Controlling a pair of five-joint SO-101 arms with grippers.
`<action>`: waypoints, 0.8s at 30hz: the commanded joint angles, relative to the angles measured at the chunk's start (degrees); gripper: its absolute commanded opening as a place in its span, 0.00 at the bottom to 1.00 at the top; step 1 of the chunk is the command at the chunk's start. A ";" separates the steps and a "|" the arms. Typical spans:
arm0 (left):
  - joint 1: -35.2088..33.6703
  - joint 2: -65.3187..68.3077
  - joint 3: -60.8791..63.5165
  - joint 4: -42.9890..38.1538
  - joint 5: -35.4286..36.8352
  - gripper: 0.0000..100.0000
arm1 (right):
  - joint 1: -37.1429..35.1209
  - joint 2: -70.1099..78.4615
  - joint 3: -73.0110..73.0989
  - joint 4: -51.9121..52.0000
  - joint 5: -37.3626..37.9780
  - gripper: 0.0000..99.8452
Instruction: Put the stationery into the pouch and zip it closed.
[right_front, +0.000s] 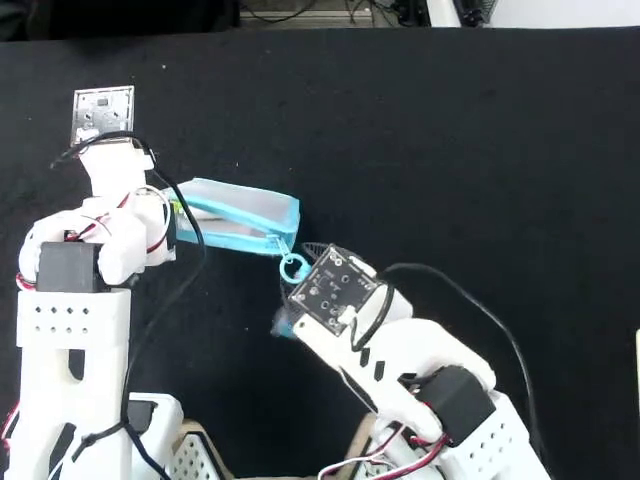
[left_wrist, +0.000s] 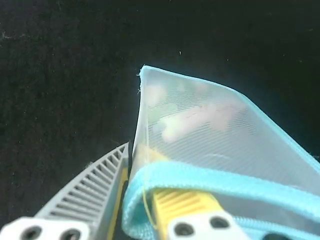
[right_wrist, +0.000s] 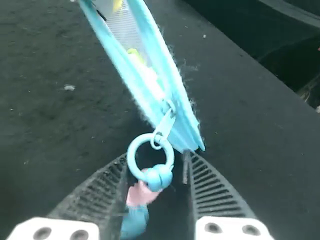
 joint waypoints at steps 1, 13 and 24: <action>-0.84 -0.53 -4.00 1.58 -0.70 0.03 | -0.70 0.84 -3.65 -3.87 -0.53 0.14; -0.84 -0.88 -4.00 1.85 -0.70 0.03 | -0.44 0.40 -3.56 -6.07 0.00 0.11; -0.84 -0.88 -4.00 1.93 -0.70 0.03 | -0.44 0.31 -3.74 -5.89 6.42 0.05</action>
